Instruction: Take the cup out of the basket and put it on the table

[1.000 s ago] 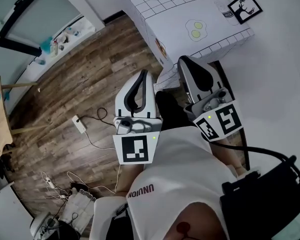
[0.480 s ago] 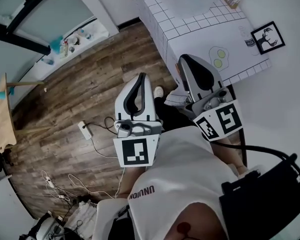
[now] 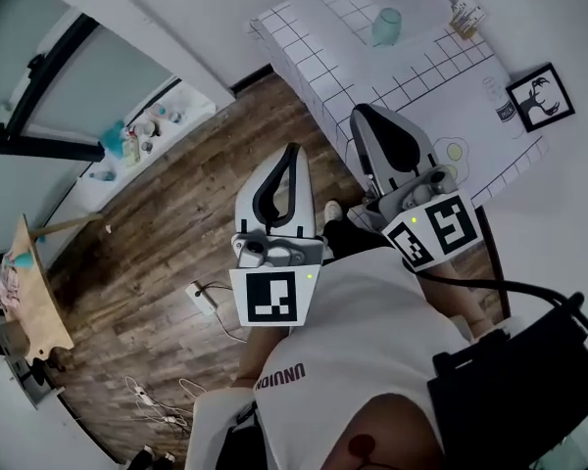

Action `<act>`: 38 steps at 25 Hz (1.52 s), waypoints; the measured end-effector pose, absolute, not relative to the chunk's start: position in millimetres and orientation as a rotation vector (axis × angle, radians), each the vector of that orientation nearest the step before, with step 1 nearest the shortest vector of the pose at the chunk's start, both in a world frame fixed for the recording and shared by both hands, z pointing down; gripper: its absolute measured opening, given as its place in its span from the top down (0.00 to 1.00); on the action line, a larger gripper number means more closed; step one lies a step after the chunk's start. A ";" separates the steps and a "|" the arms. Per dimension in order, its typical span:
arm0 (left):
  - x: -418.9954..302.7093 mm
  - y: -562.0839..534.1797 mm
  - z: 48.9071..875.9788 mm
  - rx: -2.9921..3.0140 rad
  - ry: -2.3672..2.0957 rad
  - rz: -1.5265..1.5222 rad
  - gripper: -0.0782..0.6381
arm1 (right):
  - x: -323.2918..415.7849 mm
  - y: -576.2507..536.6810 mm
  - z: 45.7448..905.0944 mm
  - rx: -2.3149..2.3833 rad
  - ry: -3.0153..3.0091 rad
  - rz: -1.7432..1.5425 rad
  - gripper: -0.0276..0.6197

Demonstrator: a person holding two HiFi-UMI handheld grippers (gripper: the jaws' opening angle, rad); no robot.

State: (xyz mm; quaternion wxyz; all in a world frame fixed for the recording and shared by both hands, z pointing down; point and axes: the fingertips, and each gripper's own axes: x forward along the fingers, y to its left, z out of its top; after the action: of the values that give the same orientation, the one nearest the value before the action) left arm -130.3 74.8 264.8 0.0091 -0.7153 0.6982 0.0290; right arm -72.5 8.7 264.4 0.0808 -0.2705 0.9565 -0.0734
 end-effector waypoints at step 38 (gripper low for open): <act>-86.0 -212.6 197.2 -2.862 0.938 0.169 0.87 | 25.0 -168.5 258.7 -1.964 2.144 -0.178 0.92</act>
State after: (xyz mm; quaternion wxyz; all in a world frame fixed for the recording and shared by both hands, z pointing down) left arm -86.0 -212.6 197.2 0.0627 -0.9469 0.3104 0.0559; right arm 25.0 -168.5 258.7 0.1140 -0.6699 0.7311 -0.0607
